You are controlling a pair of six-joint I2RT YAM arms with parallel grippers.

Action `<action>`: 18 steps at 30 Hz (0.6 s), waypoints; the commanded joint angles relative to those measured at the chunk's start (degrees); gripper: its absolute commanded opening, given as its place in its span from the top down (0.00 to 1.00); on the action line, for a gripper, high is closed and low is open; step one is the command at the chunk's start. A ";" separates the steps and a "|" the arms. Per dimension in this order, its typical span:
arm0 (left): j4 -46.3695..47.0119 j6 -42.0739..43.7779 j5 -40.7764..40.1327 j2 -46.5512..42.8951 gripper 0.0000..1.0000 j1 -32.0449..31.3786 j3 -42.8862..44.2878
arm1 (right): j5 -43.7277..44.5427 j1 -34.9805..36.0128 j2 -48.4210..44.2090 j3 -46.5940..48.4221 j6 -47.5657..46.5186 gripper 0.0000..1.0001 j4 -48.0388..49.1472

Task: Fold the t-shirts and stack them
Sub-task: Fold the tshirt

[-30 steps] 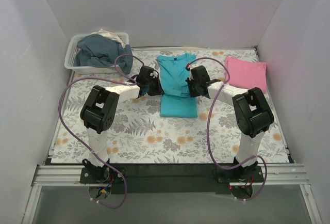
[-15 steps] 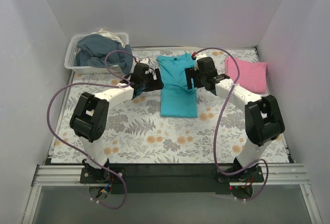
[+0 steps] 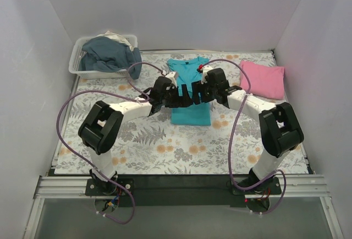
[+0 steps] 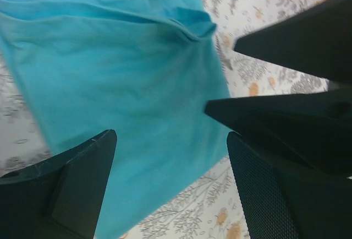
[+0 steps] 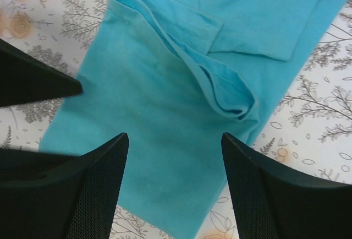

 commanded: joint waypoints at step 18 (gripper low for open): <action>8.85 -4.40 4.55 3.64 0.25 -4.19 -8.84 | -3.81 -0.89 11.29 7.20 2.05 0.39 3.94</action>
